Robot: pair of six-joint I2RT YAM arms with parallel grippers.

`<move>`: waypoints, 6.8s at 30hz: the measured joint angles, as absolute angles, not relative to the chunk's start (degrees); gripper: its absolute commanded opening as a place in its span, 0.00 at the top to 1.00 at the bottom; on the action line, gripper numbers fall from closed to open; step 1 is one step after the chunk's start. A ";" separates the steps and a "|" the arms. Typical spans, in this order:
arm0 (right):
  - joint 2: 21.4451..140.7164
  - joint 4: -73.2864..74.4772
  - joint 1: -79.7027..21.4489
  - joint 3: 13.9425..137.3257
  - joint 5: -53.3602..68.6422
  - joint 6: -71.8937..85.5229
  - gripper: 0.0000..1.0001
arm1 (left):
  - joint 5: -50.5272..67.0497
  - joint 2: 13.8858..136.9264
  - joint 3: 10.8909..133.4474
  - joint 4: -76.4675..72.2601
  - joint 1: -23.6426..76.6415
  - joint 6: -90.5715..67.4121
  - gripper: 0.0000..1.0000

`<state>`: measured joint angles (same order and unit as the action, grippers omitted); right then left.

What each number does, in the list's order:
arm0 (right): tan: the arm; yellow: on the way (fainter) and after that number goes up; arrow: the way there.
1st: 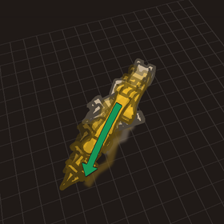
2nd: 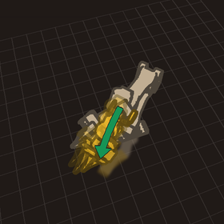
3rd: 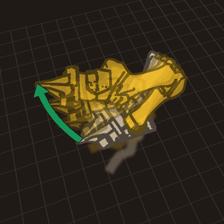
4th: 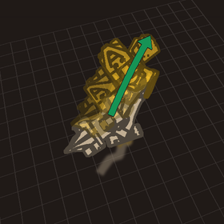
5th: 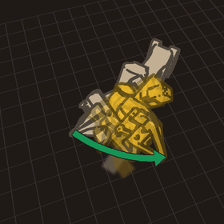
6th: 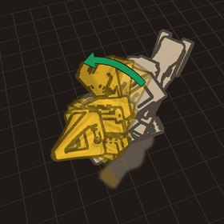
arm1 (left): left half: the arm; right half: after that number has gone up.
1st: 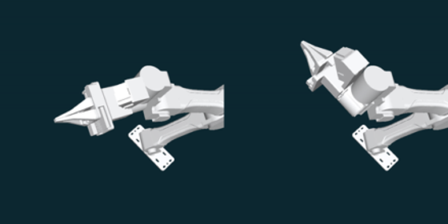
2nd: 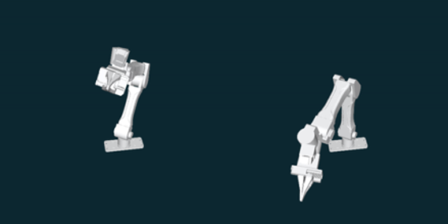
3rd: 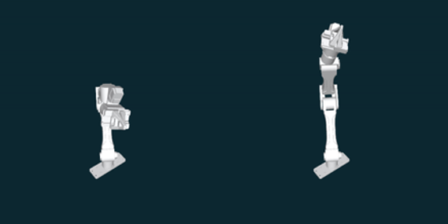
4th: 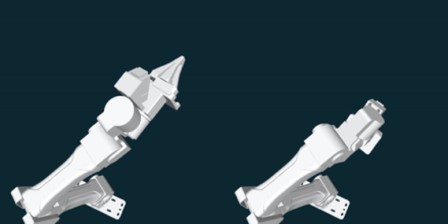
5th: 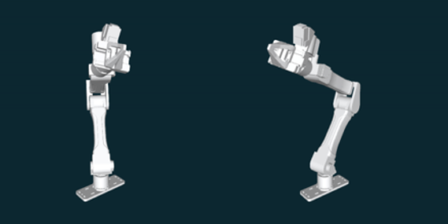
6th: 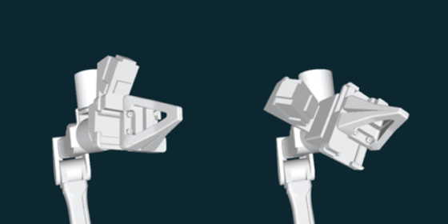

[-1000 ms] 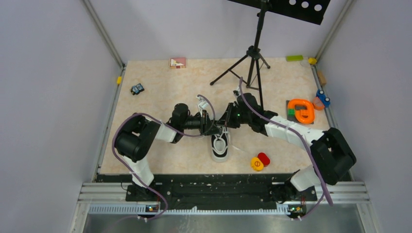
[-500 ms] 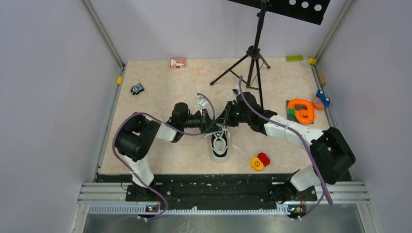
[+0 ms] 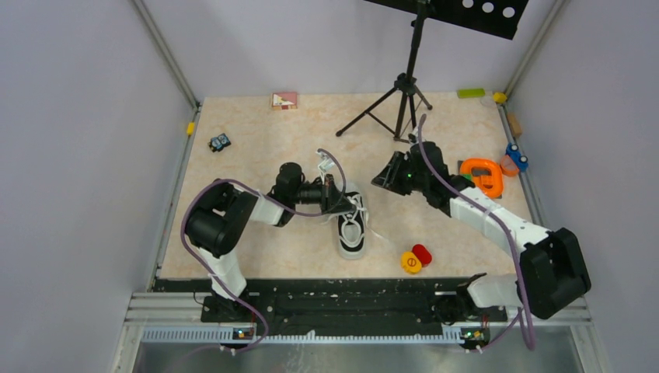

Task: Tie the shoes
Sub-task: Cross the shoelace with the shoelace.

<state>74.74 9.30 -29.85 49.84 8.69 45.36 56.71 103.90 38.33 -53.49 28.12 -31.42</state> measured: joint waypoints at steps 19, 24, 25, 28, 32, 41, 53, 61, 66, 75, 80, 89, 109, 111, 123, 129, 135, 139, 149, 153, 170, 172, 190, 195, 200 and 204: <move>87.79 9.87 -29.52 49.12 22.35 35.11 0.88 | 59.40 103.90 39.83 -46.68 27.42 -26.94 1.00; 87.79 10.00 -31.16 49.12 26.20 33.10 0.90 | 59.59 103.90 40.47 -45.80 27.42 -26.55 1.00; 87.79 10.15 -31.59 49.12 26.96 32.67 0.90 | 59.59 103.90 40.56 -45.71 27.42 -26.41 1.00; 87.79 11.77 -33.36 49.19 28.93 31.24 0.90 | 59.61 103.90 40.77 -45.08 27.42 -25.98 1.00; 87.72 14.83 -34.39 49.56 29.67 29.58 0.89 | 59.68 103.90 41.25 -44.29 27.42 -25.34 1.00; 83.26 17.26 -34.39 50.50 20.23 28.08 0.60 | 59.70 103.90 41.76 -39.92 27.42 -22.37 1.00; 80.68 12.93 -35.75 53.43 21.08 26.17 0.56 | 59.64 103.90 42.02 -38.37 27.42 -21.17 1.00; 82.19 11.62 -37.67 55.72 21.98 24.51 0.58 | 59.66 103.90 42.15 -38.11 27.42 -20.99 1.00; 84.68 12.03 -37.78 56.05 22.09 23.97 0.63 | 59.70 103.88 42.35 -37.63 27.42 -20.95 1.00; 85.65 12.05 -37.87 56.14 20.82 23.68 1.00 | 59.70 103.85 42.59 -36.49 27.42 -20.78 1.00; 86.04 11.84 -37.87 56.36 20.56 23.99 1.00 | 59.55 103.55 42.72 -35.55 27.42 -20.25 0.85; 86.00 10.20 -37.87 56.36 19.94 25.61 1.00 | 58.13 102.10 42.87 -33.32 27.42 -19.16 0.60; 85.03 8.10 -37.87 56.36 19.14 28.77 0.97 | 56.14 100.86 42.98 -30.35 27.40 -16.99 1.00; 84.66 8.14 -37.87 56.34 18.68 28.97 0.77 | 56.14 100.86 42.98 -30.37 27.40 -16.99 1.00; 85.38 9.78 -33.82 54.87 13.85 33.50 0.70 | 56.16 100.86 42.98 -30.37 27.40 -17.04 1.00; 90.02 9.96 -33.21 53.23 16.27 34.30 0.69 | 56.14 100.86 42.98 -30.37 27.40 -17.04 1.00; 91.57 9.82 -33.21 53.23 18.24 34.13 0.69 | 56.12 100.86 42.98 -30.37 27.40 -17.04 1.00; 91.57 9.39 -33.21 53.23 19.11 34.09 0.68 | 56.14 100.86 43.00 -30.37 27.40 -17.04 1.00; 93.67 8.51 -33.28 53.32 20.14 34.04 0.68 | 56.14 100.86 43.00 -30.35 27.40 -17.04 1.00; 94.41 8.16 -33.47 53.39 20.27 34.06 0.69 | 56.14 100.86 43.00 -30.35 27.40 -17.04 1.00; 92.75 9.02 -34.11 54.08 17.17 33.65 1.00 | 53.39 99.70 43.00 -28.88 27.09 -18.06 0.58; 91.66 8.99 -34.11 54.00 16.99 33.67 1.00 | 52.82 99.70 43.00 -28.80 26.83 -18.35 0.58; 88.66 8.27 -35.55 51.35 18.52 35.22 1.00 | 51.90 101.01 44.49 -31.03 26.61 -25.54 0.53; 87.33 8.32 -35.62 49.95 19.00 36.12 1.00 | 52.18 101.01 44.51 -30.96 26.61 -25.52 0.53; 85.58 8.19 -35.94 49.36 19.35 36.71 1.00 | 51.46 101.01 44.51 -30.87 26.61 -25.54 0.53; 85.10 7.88 -36.34 48.93 19.49 37.19 1.00 | 51.09 101.01 44.51 -30.87 26.61 -25.63 0.53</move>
<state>85.10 7.88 -36.34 48.93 19.49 37.19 51.09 101.01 44.51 -30.87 26.61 -25.63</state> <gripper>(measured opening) 0.009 0.472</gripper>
